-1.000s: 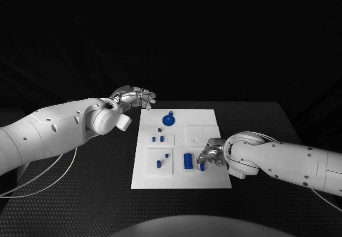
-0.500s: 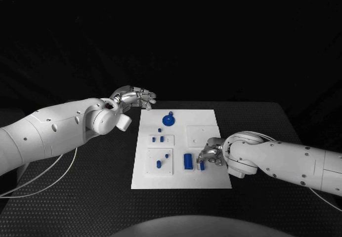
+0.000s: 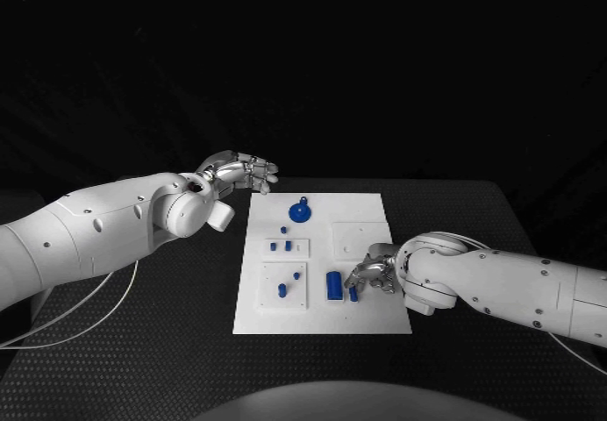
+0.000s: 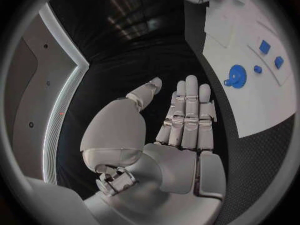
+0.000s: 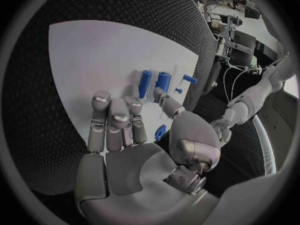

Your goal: Assemble the parts on the task board

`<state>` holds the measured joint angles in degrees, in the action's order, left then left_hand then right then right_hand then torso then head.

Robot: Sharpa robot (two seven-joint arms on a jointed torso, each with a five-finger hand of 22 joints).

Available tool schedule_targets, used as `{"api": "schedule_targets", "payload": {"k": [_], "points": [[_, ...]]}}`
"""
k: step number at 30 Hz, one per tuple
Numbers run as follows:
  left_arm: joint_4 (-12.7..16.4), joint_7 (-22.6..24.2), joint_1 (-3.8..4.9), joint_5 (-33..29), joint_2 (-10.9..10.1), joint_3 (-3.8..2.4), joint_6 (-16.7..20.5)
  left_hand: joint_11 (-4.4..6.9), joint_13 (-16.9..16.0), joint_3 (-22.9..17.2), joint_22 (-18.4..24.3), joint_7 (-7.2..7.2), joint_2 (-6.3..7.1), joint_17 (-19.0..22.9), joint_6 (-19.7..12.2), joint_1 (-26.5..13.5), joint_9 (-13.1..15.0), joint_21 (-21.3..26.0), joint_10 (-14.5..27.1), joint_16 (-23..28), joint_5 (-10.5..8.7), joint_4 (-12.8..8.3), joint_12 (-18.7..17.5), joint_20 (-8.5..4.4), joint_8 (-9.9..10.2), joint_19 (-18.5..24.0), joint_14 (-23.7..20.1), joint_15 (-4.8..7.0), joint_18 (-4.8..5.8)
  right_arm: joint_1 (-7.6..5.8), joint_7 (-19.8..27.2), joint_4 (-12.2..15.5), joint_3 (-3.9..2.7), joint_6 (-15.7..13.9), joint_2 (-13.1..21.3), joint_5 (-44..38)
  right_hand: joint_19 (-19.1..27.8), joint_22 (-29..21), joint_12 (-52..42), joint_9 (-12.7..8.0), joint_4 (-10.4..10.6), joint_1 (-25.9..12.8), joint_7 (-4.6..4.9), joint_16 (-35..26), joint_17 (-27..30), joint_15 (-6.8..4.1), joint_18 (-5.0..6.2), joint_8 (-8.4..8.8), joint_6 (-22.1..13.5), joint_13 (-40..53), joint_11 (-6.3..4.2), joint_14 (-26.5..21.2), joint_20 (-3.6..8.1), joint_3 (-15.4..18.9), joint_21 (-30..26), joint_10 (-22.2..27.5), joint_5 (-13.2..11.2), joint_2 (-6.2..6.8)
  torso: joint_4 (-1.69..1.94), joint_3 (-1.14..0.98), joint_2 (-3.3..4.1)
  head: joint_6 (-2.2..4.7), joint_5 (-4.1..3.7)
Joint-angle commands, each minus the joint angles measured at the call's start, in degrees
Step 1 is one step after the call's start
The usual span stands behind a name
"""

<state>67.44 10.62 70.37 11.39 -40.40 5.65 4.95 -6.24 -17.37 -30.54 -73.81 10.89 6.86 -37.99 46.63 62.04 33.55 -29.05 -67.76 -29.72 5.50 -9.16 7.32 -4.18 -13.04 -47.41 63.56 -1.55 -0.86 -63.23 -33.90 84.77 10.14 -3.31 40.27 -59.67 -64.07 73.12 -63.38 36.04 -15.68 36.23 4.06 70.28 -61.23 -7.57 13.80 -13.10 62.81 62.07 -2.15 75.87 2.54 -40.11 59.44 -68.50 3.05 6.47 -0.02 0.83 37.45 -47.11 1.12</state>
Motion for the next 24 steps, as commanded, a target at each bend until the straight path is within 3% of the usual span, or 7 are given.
{"api": "schedule_targets", "payload": {"k": [1,16,18,22,24], "points": [[0.10,0.34,0.04,-0.12,0.11,-0.03,-0.80,0.04,-0.08,-0.03,-0.08,0.05,-0.14,-0.11,-0.49,-0.46,-0.08,0.36,0.53,0.28,-0.33,0.32,0.20,-0.05,-0.27,-0.36,0.37,0.12,-0.74,0.05,0.34,0.35,-0.01,0.88,-0.09,-0.03,0.10,-0.07,-0.08,-0.11,-0.03,-0.51,0.14,0.22,0.06,-0.35,1.20,-0.16,0.23,0.05,0.00,-0.12,0.01,0.44,0.32,0.28,-0.26,-0.06,-0.01,-0.01,-0.07,-0.01,0.06],[0.08,0.27,0.04,-0.12,0.08,-0.03,-0.78,0.03,-0.13,-0.03,-0.12,0.06,-0.15,-0.17,-0.50,-0.46,-0.09,0.41,0.57,0.33,-0.33,0.36,0.24,-0.05,-0.28,-0.38,0.37,0.11,-0.74,0.05,1.13,1.18,0.00,2.24,1.09,-0.07,0.18,-0.17,-0.04,-0.20,-0.24,-0.38,0.11,0.20,0.12,-0.40,1.20,-0.15,0.16,0.05,-0.03,-0.16,0.17,1.06,0.22,0.34,-0.26,0.38,0.03,-0.04,-0.05,0.07,0.01],[0.10,0.24,0.04,-0.12,0.03,-0.03,-0.76,0.03,-0.14,-0.02,-0.13,0.06,-0.15,-0.17,-0.51,-0.47,-0.09,0.42,0.58,0.34,-0.33,0.37,0.24,-0.05,-0.28,-0.38,0.37,0.11,-0.74,0.05,1.60,1.76,0.00,2.92,1.65,-0.24,0.23,-0.23,-0.01,-0.27,-0.48,0.28,0.12,0.17,0.16,-0.41,1.20,-0.11,0.05,0.05,-0.02,-0.20,0.28,1.07,0.17,0.42,-0.26,1.43,0.01,-0.05,-0.05,0.14,-0.01],[0.10,0.26,0.04,-0.12,0.00,-0.03,-0.75,0.03,-0.15,-0.02,-0.14,0.06,-0.15,-0.19,-0.51,-0.47,-0.10,0.43,0.59,0.36,-0.32,0.38,0.25,-0.05,-0.28,-0.39,0.38,0.11,-0.74,0.10,2.42,2.34,0.02,4.07,2.46,-0.28,0.18,-0.48,0.10,-0.44,0.40,1.74,0.25,0.05,0.31,-0.33,1.20,-0.03,-0.27,0.03,0.09,-0.29,0.39,0.68,-0.01,0.67,-0.25,4.70,-0.05,-0.06,-0.06,0.20,0.11],[0.12,0.26,0.04,-0.12,0.00,-0.03,-0.77,0.03,-0.16,-0.02,-0.14,0.06,-0.15,-0.19,-0.51,-0.47,-0.10,0.43,0.60,0.36,-0.32,0.38,0.26,-0.05,-0.28,-0.39,0.38,0.11,-0.74,0.15,2.78,2.65,0.03,4.66,2.82,-0.28,0.19,-0.53,0.11,-0.48,0.60,2.24,0.29,0.04,0.33,-0.30,1.20,-0.01,-0.37,0.04,0.13,-0.31,0.39,0.65,-0.04,0.75,-0.25,5.54,-0.05,-0.07,-0.06,0.21,0.14]]}}
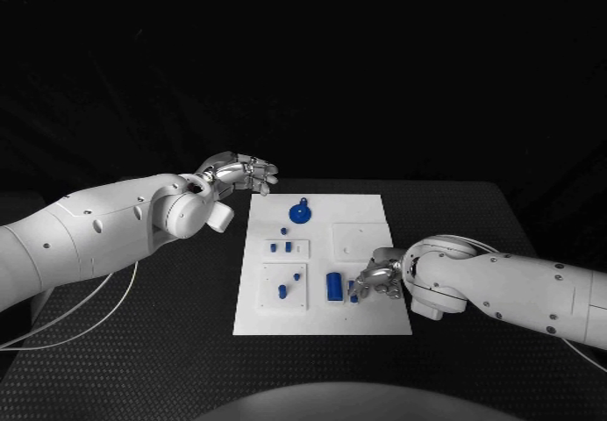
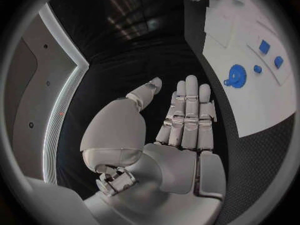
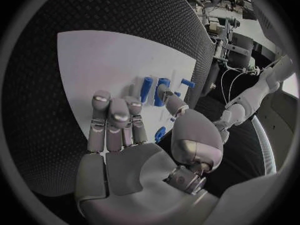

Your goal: Assemble the parts on the task board

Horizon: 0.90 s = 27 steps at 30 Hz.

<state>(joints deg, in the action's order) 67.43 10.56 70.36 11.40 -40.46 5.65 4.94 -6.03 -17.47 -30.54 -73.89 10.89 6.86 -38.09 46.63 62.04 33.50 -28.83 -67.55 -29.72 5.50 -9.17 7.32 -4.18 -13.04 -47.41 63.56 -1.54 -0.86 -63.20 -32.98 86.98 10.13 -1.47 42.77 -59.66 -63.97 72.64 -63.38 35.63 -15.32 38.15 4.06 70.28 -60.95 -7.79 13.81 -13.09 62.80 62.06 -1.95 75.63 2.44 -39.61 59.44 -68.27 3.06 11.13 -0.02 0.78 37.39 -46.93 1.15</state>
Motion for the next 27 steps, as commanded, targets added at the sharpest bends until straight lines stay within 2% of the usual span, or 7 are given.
{"api": "schedule_targets", "payload": {"k": [1,5,9,18,22,27], "points": [[0.10,0.32,0.03,-0.11,0.08,-0.03,-0.76,-0.18,-0.06,-0.02,-0.06,0.06,-0.15,-0.10,-0.52,-0.47,-0.05,0.21,0.39,0.36,-0.32,0.38,0.26,-0.05,-0.28,-0.39,0.38,0.11,-0.74,0.16,1.98,0.64,0.04,2.96,0.53,-0.30,0.12,-0.07,0.13,-0.08,0.21,0.81,0.32,0.03,0.08,-0.05,1.19,0.00,-0.47,0.04,-0.03,-0.10,0.49,0.18,-0.06,0.59,-0.25,1.31,-0.04,-0.02,0.01,0.04,0.14],[0.09,0.32,0.03,-0.11,0.07,-0.03,-0.74,-0.17,-0.08,-0.03,-0.08,0.06,-0.16,-0.12,-0.52,-0.45,-0.05,0.23,0.41,0.38,-0.32,0.38,0.27,-0.05,-0.28,-0.39,0.38,0.11,-0.75,0.38,2.20,0.99,0.05,3.75,1.12,-0.30,0.25,-0.11,0.15,-0.08,-0.27,2.50,0.43,0.01,0.13,0.06,1.19,-0.04,-0.72,0.03,0.08,-0.18,0.42,1.19,-0.05,0.75,-0.25,1.65,-0.07,-0.05,0.02,0.10,0.15],[0.09,0.30,0.03,-0.11,0.12,-0.03,-0.77,-0.17,-0.09,-0.03,-0.09,0.06,-0.16,-0.13,-0.52,-0.44,-0.06,0.24,0.42,0.39,-0.32,0.38,0.28,-0.06,-0.29,-0.39,0.38,0.11,-0.75,0.49,2.13,0.88,0.07,3.43,1.19,-0.33,0.37,-0.13,0.13,-0.06,-0.85,4.27,0.45,0.04,0.16,0.10,1.19,-0.14,-0.79,0.02,0.11,-0.21,0.40,1.93,-0.03,0.77,-0.24,1.22,-0.08,-0.02,0.02,0.10,0.08],[0.03,0.31,0.03,-0.07,0.17,-0.03,-0.77,-0.18,-0.12,-0.04,-0.11,0.06,-0.17,-0.16,-0.53,-0.42,-0.06,0.27,0.44,0.42,-0.31,0.39,0.31,-0.06,-0.30,-0.40,0.39,0.11,-0.75,0.49,2.06,0.34,0.08,3.70,0.92,-1.53,0.64,-0.14,0.06,-0.09,-1.29,7.36,0.40,0.12,0.19,0.10,1.19,-0.35,-0.72,-0.03,0.07,-0.25,0.35,3.41,0.01,0.72,-0.25,-1.96,0.04,-0.03,0.06,0.00,0.00],[0.03,0.30,0.03,-0.07,0.16,-0.03,-0.79,-0.18,-0.13,-0.04,-0.12,0.06,-0.17,-0.17,-0.53,-0.42,-0.07,0.28,0.45,0.43,-0.31,0.40,0.32,-0.05,-0.30,-0.40,0.39,0.11,-0.75,0.52,2.00,0.21,0.10,3.34,0.80,-1.53,0.76,-0.12,0.05,-0.13,-1.33,8.95,0.37,0.14,0.20,0.09,1.19,-0.41,-0.66,-0.06,0.04,-0.29,0.36,3.45,0.04,0.70,-0.25,-2.58,0.01,-0.01,0.04,-0.07,0.00],[0.08,0.29,0.03,-0.07,0.18,-0.02,-0.82,-0.18,-0.15,-0.03,-0.14,0.07,-0.18,-0.19,-0.53,-0.43,-0.07,0.29,0.46,0.45,-0.32,0.41,0.33,-0.05,-0.31,-0.41,0.39,0.11,-0.74,0.59,1.73,-0.06,0.12,2.08,0.45,-1.88,0.82,-0.15,0.02,-0.21,-1.14,9.29,0.36,0.17,0.23,0.12,1.19,-0.51,-0.49,-0.10,0.03,-0.31,0.19,3.78,0.05,0.60,-0.26,-4.47,0.01,0.04,0.01,-0.11,0.03]]}}
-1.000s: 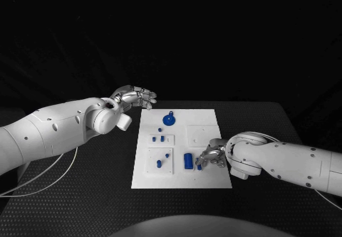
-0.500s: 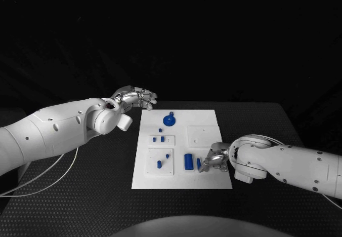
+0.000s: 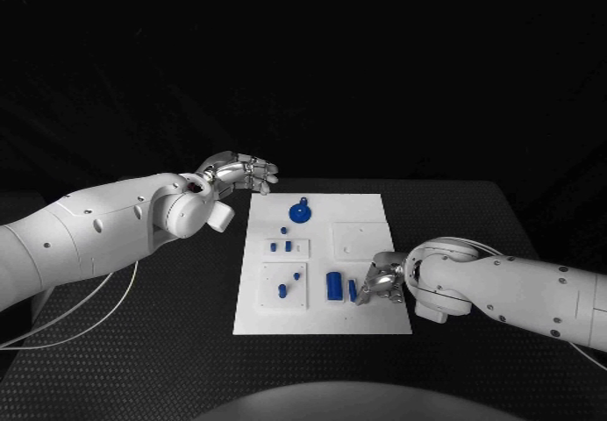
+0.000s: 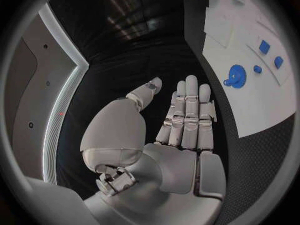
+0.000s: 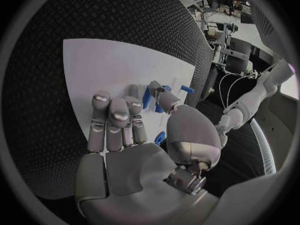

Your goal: Assemble the parts on the task board

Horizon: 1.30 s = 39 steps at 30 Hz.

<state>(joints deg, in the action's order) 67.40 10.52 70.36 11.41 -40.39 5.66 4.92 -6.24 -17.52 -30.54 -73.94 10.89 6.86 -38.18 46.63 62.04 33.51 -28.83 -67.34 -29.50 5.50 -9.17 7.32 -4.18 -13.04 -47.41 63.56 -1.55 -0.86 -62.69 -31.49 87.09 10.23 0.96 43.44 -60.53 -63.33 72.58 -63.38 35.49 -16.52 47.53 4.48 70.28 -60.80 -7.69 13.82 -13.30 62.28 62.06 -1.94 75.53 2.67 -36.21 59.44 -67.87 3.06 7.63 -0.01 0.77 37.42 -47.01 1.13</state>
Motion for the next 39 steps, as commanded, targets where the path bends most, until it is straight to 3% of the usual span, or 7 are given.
{"api": "schedule_targets", "payload": {"k": [1,7,14,19,27,39], "points": [[0.10,0.33,0.03,-0.09,0.11,-0.03,-0.82,0.02,-0.10,-0.03,-0.10,0.06,-0.18,-0.11,-0.53,-0.43,-0.08,0.30,0.26,0.23,-0.32,0.42,0.34,-0.05,-0.31,-0.41,0.40,0.11,-0.74,0.09,0.22,-0.29,0.03,-0.51,-0.31,-1.22,0.16,-0.11,0.01,-0.08,0.20,-0.27,-0.08,0.19,0.08,0.01,1.18,-0.35,0.14,-0.12,0.01,-0.19,-0.09,0.44,0.06,0.14,-0.26,-1.82,0.00,0.05,-0.03,-0.08,0.07],[0.09,0.27,0.03,-0.09,0.08,-0.03,-0.86,0.02,-0.12,-0.03,-0.12,0.06,-0.18,-0.13,-0.54,-0.44,-0.08,0.32,0.27,0.24,-0.32,0.43,0.35,-0.05,-0.31,-0.41,0.40,0.11,-0.74,0.09,-0.04,-0.59,0.03,-1.31,-0.74,-1.41,0.19,-0.13,0.01,-0.19,0.07,-0.37,-0.18,0.23,0.11,-0.04,1.18,-0.46,0.38,-0.19,-0.09,-0.15,-0.17,0.30,0.08,-0.04,-0.26,-3.89,0.02,0.06,-0.04,-0.10,0.05],[0.11,0.29,0.03,-0.09,0.07,-0.03,-0.87,0.02,-0.14,-0.03,-0.13,0.06,-0.18,-0.15,-0.54,-0.43,-0.09,0.34,0.29,0.27,-0.32,0.44,0.37,-0.05,-0.32,-0.42,0.41,0.11,-0.74,0.09,-0.97,-1.21,0.03,-1.37,-1.03,-1.87,0.15,-0.17,0.00,-0.33,0.23,-1.52,-0.29,0.26,0.16,-0.12,1.18,-0.58,0.69,-0.25,-0.19,-0.15,-0.28,0.45,0.14,-0.24,-0.25,-5.16,0.00,0.09,-0.03,-0.15,0.02],[0.12,0.23,0.03,-0.09,0.00,-0.02,-0.86,0.02,-0.16,-0.03,-0.15,0.06,-0.17,-0.17,-0.54,-0.43,-0.09,0.35,0.30,0.28,-0.32,0.45,0.38,-0.05,-0.33,-0.42,0.41,0.11,-0.74,0.09,-0.93,-1.36,0.04,-0.32,-1.26,-1.87,0.18,-0.23,0.03,-0.58,-0.11,0.58,-0.42,0.28,0.20,-0.26,1.18,-0.60,0.89,-0.31,-0.32,-0.15,-0.12,-3.01,0.13,-0.43,-0.21,-5.89,0.02,0.07,-0.02,-0.23,-0.01],[0.13,0.17,0.03,0.00,0.06,-0.02,-0.94,0.02,-0.19,-0.03,-0.17,0.06,-0.17,-0.20,-0.54,-0.41,-0.10,0.38,0.32,0.31,-0.31,0.45,0.40,-0.05,-0.34,-0.43,0.41,0.11,-0.74,0.10,-1.68,-2.15,0.43,0.31,-2.29,-1.87,0.23,-0.06,0.03,-0.95,-0.26,2.00,-0.34,0.34,0.29,-0.08,1.18,-0.62,1.05,-0.35,-0.23,-0.06,-0.41,-5.10,0.45,-0.59,0.04,-4.79,0.01,0.04,-0.03,-0.22,-0.06],[0.08,0.20,0.03,0.03,-0.05,-0.01,-0.87,0.02,-0.23,-0.03,-0.22,0.06,-0.18,-0.25,-0.55,-0.41,-0.11,0.42,0.36,0.36,-0.31,0.48,0.44,-0.05,-0.35,-0.44,0.42,0.11,-0.74,0.20,-1.21,-1.86,0.47,-0.21,-1.41,-1.76,0.17,-0.05,0.04,-1.18,-0.10,1.18,-0.28,0.36,0.36,0.01,1.18,-0.66,1.18,-0.38,-0.16,0.00,-0.67,-4.78,0.57,-0.68,0.06,-4.13,-0.01,0.05,-0.03,-0.16,-0.07]]}}
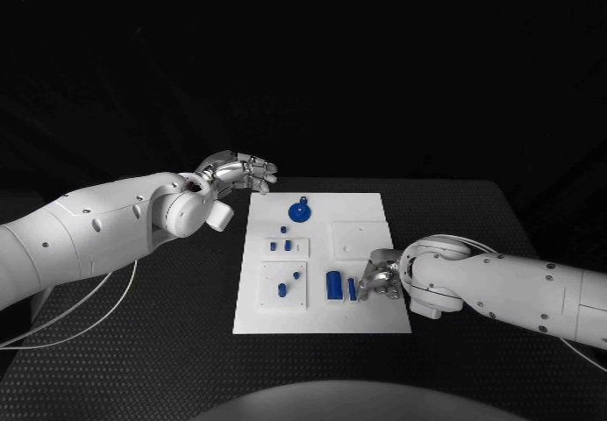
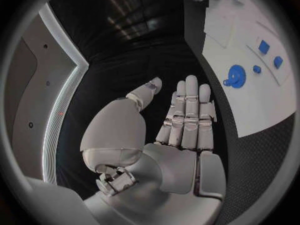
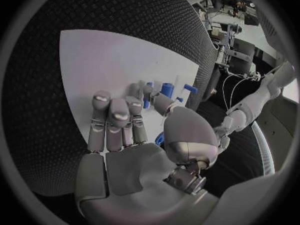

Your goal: Assemble the parts on the task board

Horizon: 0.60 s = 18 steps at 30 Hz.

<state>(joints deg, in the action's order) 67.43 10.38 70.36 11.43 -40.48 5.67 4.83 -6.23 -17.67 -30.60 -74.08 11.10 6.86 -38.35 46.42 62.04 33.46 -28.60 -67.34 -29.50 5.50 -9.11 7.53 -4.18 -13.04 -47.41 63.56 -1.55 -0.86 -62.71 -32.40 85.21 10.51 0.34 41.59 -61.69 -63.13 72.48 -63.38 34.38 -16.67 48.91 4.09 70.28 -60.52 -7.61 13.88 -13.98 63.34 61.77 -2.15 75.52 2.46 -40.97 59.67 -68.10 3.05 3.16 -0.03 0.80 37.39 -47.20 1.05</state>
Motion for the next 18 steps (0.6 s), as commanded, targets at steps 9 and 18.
{"api": "schedule_targets", "payload": {"k": [9,18], "points": [[-0.33,1.02,0.04,0.01,0.14,-0.02,-0.39,0.01,-0.11,0.07,-0.12,-0.14,-0.10,-0.12,-0.35,-0.43,-0.07,0.22,0.38,0.39,-0.33,0.41,0.26,-0.04,-0.36,-0.45,0.43,0.10,-0.74,-0.24,4.43,1.91,-0.09,-0.31,3.33,4.27,0.19,-0.19,0.53,-0.79,0.38,-1.98,0.75,0.07,0.37,0.30,1.12,0.82,-1.42,-0.41,0.65,-0.11,-0.76,1.33,0.11,0.11,3.72,5.82,-0.08,0.01,-0.16,1.53,-0.31],[-1.71,3.76,0.06,-0.67,0.57,-0.02,0.56,0.36,-0.60,0.03,-0.54,-0.83,-0.35,-0.33,1.28,-0.07,0.14,0.76,-0.10,1.31,-0.27,0.16,0.89,0.13,-1.38,-0.25,0.05,-0.13,-0.71,-3.62,24.91,-4.08,-1.94,-5.50,3.23,16.07,3.10,-0.81,1.34,-1.47,2.56,-2.77,2.85,-1.14,0.42,2.00,1.12,3.15,-7.29,-0.90,2.63,-3.23,-1.74,2.42,-1.82,4.14,-0.12,10.63,-0.22,0.26,-0.81,6.54,-1.07]]}}
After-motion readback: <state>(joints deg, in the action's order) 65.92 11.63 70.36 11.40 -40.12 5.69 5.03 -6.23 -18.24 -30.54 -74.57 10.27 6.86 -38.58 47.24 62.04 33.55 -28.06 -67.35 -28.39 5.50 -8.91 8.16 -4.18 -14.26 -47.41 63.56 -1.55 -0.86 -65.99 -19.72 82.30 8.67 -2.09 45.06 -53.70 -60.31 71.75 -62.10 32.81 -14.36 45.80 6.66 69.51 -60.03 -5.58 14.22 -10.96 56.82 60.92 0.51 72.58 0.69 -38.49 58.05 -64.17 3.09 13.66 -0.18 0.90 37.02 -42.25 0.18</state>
